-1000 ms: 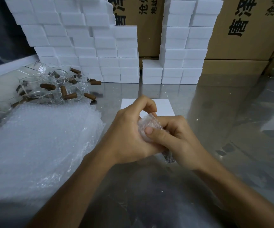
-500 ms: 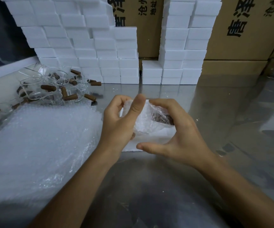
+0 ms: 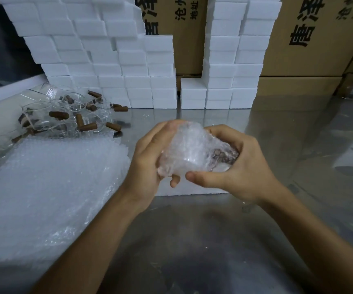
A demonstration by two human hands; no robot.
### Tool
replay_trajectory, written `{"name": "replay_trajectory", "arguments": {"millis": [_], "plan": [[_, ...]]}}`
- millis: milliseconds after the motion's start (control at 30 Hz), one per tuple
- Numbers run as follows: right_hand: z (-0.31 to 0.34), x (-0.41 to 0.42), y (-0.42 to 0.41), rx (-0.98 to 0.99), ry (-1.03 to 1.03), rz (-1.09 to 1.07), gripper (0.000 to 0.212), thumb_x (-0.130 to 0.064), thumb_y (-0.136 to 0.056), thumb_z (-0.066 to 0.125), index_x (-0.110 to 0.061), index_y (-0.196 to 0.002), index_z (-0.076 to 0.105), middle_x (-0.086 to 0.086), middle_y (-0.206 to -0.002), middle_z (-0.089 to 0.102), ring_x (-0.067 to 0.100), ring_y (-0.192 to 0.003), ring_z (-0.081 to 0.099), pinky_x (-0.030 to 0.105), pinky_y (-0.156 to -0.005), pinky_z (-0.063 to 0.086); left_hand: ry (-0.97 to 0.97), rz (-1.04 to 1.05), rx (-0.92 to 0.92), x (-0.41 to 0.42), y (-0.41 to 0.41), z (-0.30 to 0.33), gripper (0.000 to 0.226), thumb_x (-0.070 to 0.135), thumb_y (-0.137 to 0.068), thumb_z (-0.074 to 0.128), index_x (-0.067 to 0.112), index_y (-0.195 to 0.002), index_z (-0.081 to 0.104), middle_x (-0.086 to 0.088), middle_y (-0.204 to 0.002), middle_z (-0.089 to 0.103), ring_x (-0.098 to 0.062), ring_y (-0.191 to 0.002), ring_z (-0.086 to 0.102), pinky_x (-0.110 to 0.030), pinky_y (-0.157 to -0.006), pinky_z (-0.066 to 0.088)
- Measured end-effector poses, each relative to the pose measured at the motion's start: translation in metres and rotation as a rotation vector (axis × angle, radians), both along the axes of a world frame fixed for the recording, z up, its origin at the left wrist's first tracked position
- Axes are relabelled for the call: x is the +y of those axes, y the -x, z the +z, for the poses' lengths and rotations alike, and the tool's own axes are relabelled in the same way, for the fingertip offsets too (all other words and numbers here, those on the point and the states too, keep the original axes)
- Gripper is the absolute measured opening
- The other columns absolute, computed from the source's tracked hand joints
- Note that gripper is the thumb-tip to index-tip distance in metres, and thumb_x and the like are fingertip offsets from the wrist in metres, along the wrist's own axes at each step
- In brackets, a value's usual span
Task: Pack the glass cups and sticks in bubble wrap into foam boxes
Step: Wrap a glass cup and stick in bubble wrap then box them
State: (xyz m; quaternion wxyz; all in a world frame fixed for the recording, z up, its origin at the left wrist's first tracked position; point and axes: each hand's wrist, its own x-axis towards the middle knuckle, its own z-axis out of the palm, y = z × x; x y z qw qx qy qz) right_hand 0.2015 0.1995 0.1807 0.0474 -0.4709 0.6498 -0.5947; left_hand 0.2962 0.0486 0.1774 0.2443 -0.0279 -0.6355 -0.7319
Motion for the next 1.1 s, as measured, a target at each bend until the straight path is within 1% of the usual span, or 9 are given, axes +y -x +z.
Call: {"name": "replay_trajectory", "arguments": {"millis": [67, 133, 233, 333, 533, 733, 833, 1000, 1100], "plan": [[0.003, 0.002, 0.003, -0.114, 0.023, 0.007, 0.059, -0.02, -0.058, 0.095, -0.013, -0.109, 0.067, -0.002, -0.097, 0.072, 0.016, -0.087, 0.072, 0.023, -0.068, 0.056, -0.1, -0.118, -0.002, -0.007, -0.001, 0.002, 0.051, 0.042, -0.079, 0.058, 0.015, -0.121, 0.067, -0.007, -0.108, 0.069, -0.022, -0.082, 0.066, -0.028, -0.044, 0.047], [0.005, 0.004, 0.006, -0.257, 0.031, 0.022, 0.06, -0.028, -0.055, 0.093, -0.016, -0.109, 0.069, -0.002, -0.097, 0.073, 0.016, -0.09, 0.072, 0.023, -0.07, 0.055, -0.12, -0.177, -0.012, -0.012, -0.002, 0.002, 0.052, 0.035, -0.078, 0.063, 0.017, -0.126, 0.065, -0.007, -0.113, 0.069, -0.022, -0.087, 0.067, -0.029, -0.046, 0.05], [0.004, 0.002, 0.008, -0.453, 0.021, 0.06, 0.057, -0.034, -0.052, 0.087, -0.017, -0.105, 0.074, 0.002, -0.1, 0.074, 0.022, -0.094, 0.071, 0.023, -0.069, 0.054, -0.085, -0.173, -0.03, -0.013, 0.0, 0.001, 0.053, 0.042, -0.069, 0.085, 0.023, -0.117, 0.072, -0.003, -0.108, 0.072, -0.02, -0.084, 0.069, -0.026, -0.047, 0.054], [0.004, 0.001, 0.009, -0.564, 0.008, 0.061, 0.06, -0.033, -0.052, 0.086, -0.013, -0.107, 0.074, 0.006, -0.1, 0.074, 0.021, -0.092, 0.07, 0.024, -0.067, 0.054, -0.043, -0.05, -0.074, -0.012, 0.002, 0.001, 0.067, 0.052, -0.053, 0.091, 0.022, -0.109, 0.073, -0.003, -0.102, 0.074, -0.023, -0.079, 0.072, -0.026, -0.047, 0.055], [-0.002, -0.005, 0.003, -0.686, 0.068, 0.072, 0.034, -0.024, -0.065, 0.084, -0.015, -0.097, 0.076, 0.003, -0.086, 0.071, 0.019, -0.074, 0.059, 0.021, -0.06, 0.052, 0.144, 0.184, -0.154, -0.012, 0.005, -0.003, 0.034, 0.036, -0.068, 0.077, 0.022, -0.098, 0.07, 0.003, -0.091, 0.073, -0.025, -0.071, 0.073, -0.03, -0.047, 0.057], [-0.006, -0.008, -0.001, -0.826, 0.114, 0.187, 0.031, -0.032, -0.06, 0.085, -0.018, -0.086, 0.077, -0.003, -0.076, 0.067, 0.005, -0.05, 0.049, 0.018, -0.056, 0.047, 0.095, 0.116, -0.208, -0.01, 0.005, -0.002, 0.061, 0.051, -0.054, 0.077, 0.009, -0.098, 0.067, -0.014, -0.091, 0.069, -0.026, -0.064, 0.067, -0.03, -0.048, 0.054], [-0.007, -0.009, 0.0, -0.891, 0.15, 0.205, 0.036, -0.033, -0.059, 0.083, -0.016, -0.089, 0.073, -0.008, -0.063, 0.061, 0.004, -0.047, 0.043, 0.018, -0.055, 0.046, 0.048, 0.024, -0.201, -0.007, 0.005, -0.003, 0.062, 0.051, -0.059, 0.075, 0.008, -0.102, 0.067, -0.009, -0.086, 0.068, -0.022, -0.063, 0.064, -0.028, -0.048, 0.053], [-0.007, -0.011, 0.001, -0.923, 0.162, 0.203, 0.041, -0.035, -0.059, 0.083, -0.017, -0.094, 0.071, -0.005, -0.07, 0.054, 0.005, -0.044, 0.039, 0.018, -0.054, 0.041, -0.001, -0.016, -0.213, -0.006, 0.005, -0.003, 0.054, 0.047, -0.065, 0.077, 0.009, -0.103, 0.067, -0.004, -0.081, 0.069, -0.021, -0.062, 0.062, -0.026, -0.047, 0.053], [-0.008, -0.01, 0.002, -0.894, 0.15, 0.193, 0.038, -0.037, -0.06, 0.083, -0.018, -0.091, 0.073, -0.006, -0.066, 0.054, 0.004, -0.046, 0.04, 0.019, -0.056, 0.043, 0.053, 0.027, -0.224, -0.006, 0.006, -0.004, 0.06, 0.051, -0.06, 0.078, 0.009, -0.103, 0.068, -0.011, -0.09, 0.066, -0.023, -0.062, 0.063, -0.027, -0.048, 0.053]]}}
